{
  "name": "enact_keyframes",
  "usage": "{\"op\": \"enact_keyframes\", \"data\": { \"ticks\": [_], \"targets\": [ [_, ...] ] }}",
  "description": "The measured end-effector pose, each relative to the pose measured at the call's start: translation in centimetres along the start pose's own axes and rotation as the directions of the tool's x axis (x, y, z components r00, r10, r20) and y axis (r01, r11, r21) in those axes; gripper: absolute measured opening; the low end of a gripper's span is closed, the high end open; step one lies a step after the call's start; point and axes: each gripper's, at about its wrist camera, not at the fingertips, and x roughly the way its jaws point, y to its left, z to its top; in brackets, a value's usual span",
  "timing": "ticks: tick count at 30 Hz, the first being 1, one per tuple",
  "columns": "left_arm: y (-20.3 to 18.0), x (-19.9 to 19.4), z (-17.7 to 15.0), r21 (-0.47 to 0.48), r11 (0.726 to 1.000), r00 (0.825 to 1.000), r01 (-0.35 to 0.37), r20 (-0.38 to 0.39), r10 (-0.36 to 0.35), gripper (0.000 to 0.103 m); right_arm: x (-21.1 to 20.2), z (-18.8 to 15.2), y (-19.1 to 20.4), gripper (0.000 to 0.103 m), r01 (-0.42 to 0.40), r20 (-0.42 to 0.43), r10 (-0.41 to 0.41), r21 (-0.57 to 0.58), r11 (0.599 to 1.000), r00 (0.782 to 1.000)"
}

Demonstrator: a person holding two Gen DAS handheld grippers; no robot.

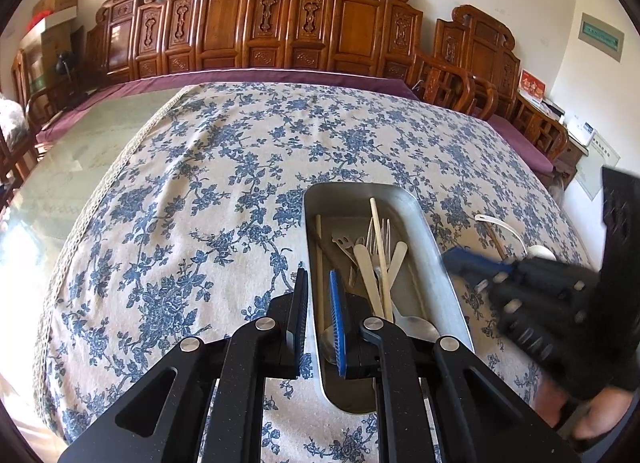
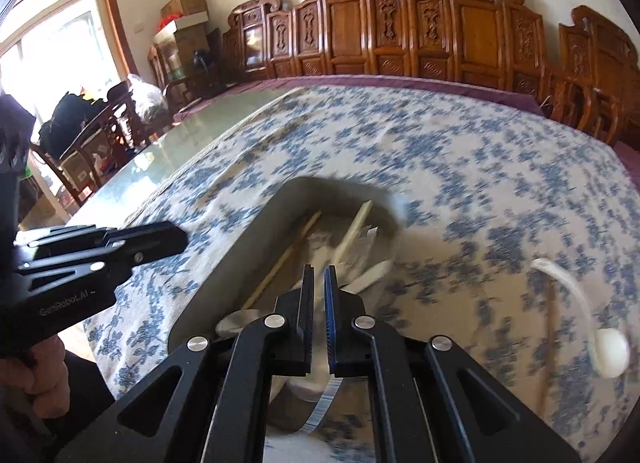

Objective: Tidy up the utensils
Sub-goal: 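Lower the chopstick into the tray with the right gripper while the left releases its chopstick, then grasp the white ladle spoon by its handle with the right gripper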

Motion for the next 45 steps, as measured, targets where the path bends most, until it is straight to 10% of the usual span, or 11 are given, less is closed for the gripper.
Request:
{"op": "enact_keyframes", "data": {
  "ticks": [13, 20, 31, 40, 45],
  "targets": [
    [-3.6, 0.4, 0.3, 0.045, 0.998, 0.999, 0.035, 0.005, -0.035, 0.017, -5.5, -2.2, -12.9, 0.014, 0.25, -0.005, -0.25, 0.017, 0.968, 0.968],
    [-6.3, 0.5, 0.0, 0.091, 0.994, 0.997, 0.066, 0.026, -0.069, 0.049, -6.6, -5.0, -18.6, 0.03, 0.343, -0.014, -0.343, 0.085, 0.935, 0.939],
    [-9.5, 1.1, -1.2, 0.128, 0.986, 0.994, 0.108, 0.015, -0.111, 0.059, -3.9, -5.8, -21.8, 0.042, 0.306, -0.046, -0.303, 0.123, 0.944, 0.952],
    [-11.1, 1.4, -1.8, 0.148, 0.982, 0.993, 0.113, 0.0, -0.114, 0.059, 0.1, -4.8, -20.5, 0.041, 0.28, -0.126, -0.275, 0.028, 0.96, 0.953],
    [-11.9, 1.5, -1.9, 0.158, 0.982, 0.994, 0.105, -0.006, -0.106, 0.059, 0.0, -5.2, -21.4, 0.01, 0.282, -0.148, -0.271, 0.06, 0.957, 0.951]
  ]
}}
